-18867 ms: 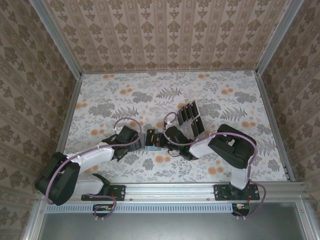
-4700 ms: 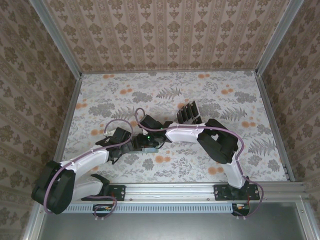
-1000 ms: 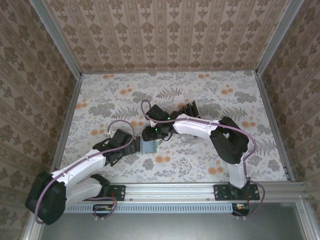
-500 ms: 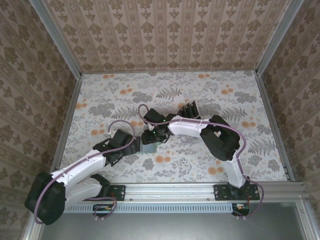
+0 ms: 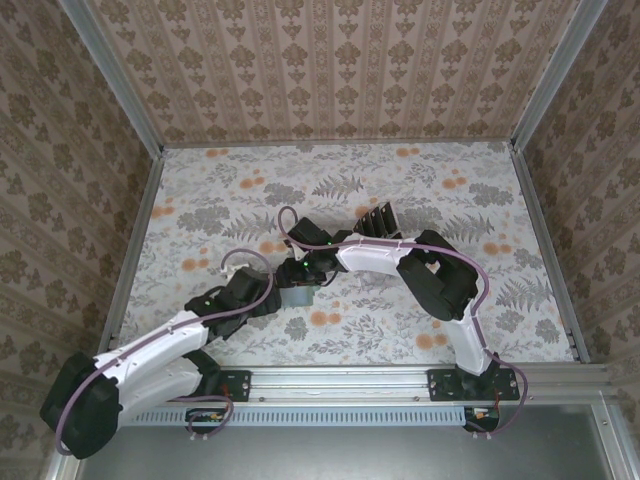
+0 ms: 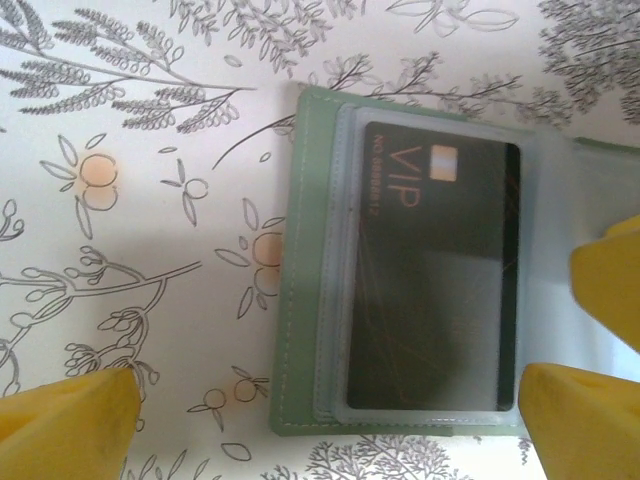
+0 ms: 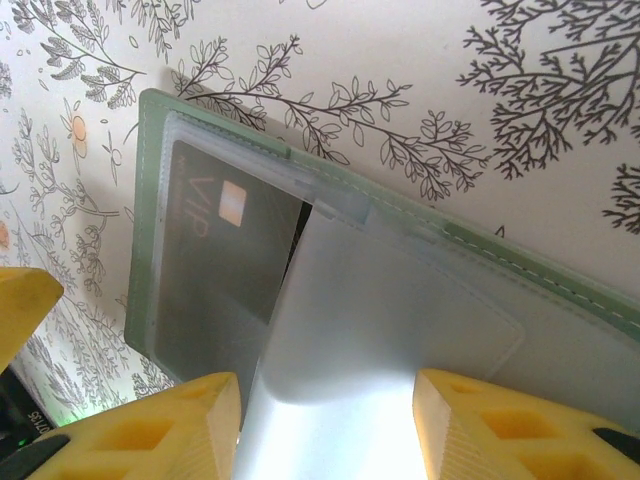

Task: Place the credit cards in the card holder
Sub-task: Flip over the card slot on the card holder.

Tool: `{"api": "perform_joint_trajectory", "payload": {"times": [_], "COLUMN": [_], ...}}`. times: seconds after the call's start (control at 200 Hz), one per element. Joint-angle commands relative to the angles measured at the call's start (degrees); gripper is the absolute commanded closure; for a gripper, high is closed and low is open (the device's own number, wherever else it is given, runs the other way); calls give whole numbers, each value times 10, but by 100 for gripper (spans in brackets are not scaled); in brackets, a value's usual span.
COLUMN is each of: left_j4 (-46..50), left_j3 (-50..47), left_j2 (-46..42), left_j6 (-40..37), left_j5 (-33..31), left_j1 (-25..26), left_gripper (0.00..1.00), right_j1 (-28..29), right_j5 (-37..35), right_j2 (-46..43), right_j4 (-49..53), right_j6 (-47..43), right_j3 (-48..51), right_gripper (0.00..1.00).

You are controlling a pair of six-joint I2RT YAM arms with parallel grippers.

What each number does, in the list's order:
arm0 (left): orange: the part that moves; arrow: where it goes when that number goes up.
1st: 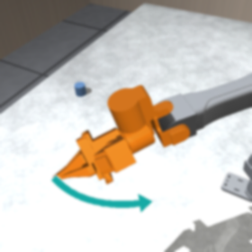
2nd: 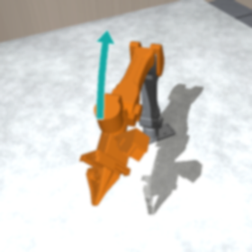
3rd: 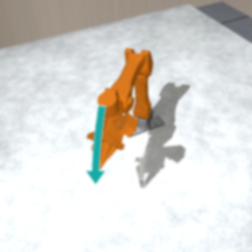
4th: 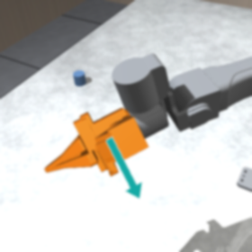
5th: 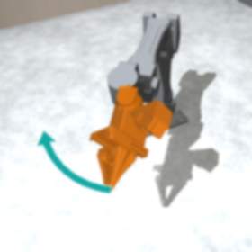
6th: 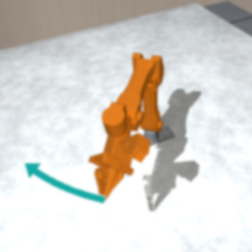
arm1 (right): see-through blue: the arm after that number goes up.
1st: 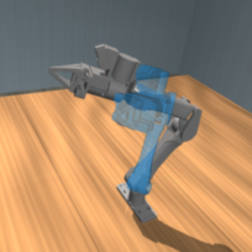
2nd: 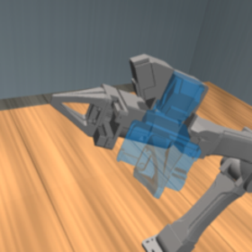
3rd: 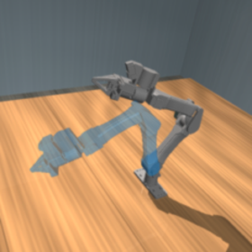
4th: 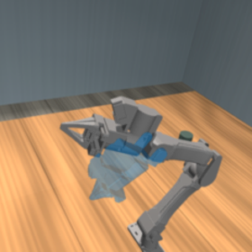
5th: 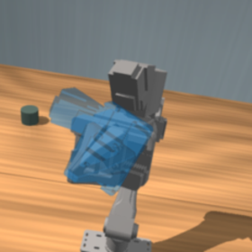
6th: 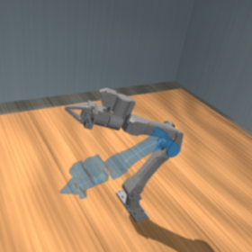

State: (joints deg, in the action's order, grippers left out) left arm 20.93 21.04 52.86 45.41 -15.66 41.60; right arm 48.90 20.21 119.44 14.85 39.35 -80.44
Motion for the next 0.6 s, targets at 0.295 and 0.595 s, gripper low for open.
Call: {"api": "perform_joint_trajectory", "payload": {"times": [0.295, 0.595], "left_j4": [-91, -125], "left_j3": [-40, -56], "left_j2": [-42, -28], "left_j6": [-34, -44], "left_j5": [0, -5], "left_j1": [39, 53], "left_gripper": [0, 0], "right_j1": [-2, -1], "right_j5": [8, 6], "right_j2": [9, 9], "right_j4": [-3, -2], "right_j6": [24, 30], "right_j3": [14, 18], "right_gripper": [49, 48]}}
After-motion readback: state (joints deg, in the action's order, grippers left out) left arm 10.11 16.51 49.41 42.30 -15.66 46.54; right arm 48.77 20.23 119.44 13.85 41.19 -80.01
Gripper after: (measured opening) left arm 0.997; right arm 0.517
